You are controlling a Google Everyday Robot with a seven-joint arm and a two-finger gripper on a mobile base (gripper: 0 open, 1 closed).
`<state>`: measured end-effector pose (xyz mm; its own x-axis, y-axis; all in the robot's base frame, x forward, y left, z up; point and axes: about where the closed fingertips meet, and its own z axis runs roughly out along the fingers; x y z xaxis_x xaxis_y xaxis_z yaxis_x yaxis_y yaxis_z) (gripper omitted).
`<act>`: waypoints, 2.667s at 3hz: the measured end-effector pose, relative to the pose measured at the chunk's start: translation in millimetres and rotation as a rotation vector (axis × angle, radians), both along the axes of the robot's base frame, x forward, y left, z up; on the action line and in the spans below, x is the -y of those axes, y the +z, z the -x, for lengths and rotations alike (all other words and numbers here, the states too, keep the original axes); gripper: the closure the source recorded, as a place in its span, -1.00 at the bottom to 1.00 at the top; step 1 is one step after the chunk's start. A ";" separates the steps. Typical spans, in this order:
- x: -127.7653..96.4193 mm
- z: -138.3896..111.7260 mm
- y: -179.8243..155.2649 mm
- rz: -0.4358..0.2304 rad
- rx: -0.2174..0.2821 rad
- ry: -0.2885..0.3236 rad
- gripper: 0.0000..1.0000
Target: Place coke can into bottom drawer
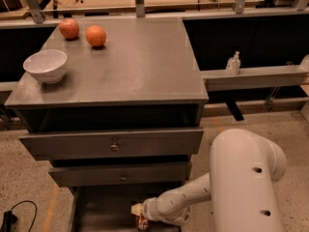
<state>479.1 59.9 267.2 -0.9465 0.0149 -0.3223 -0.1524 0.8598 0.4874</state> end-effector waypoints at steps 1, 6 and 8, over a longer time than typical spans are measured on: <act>1.5 2.9 22.3 -0.009 0.026 0.018 -1.00; 88.9 68.9 168.9 -0.014 0.177 0.078 0.26; 157.3 112.8 230.1 0.123 0.288 -0.069 0.78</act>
Offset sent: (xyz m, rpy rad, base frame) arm -0.0446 -0.0209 0.1324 0.1262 -0.1129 0.1883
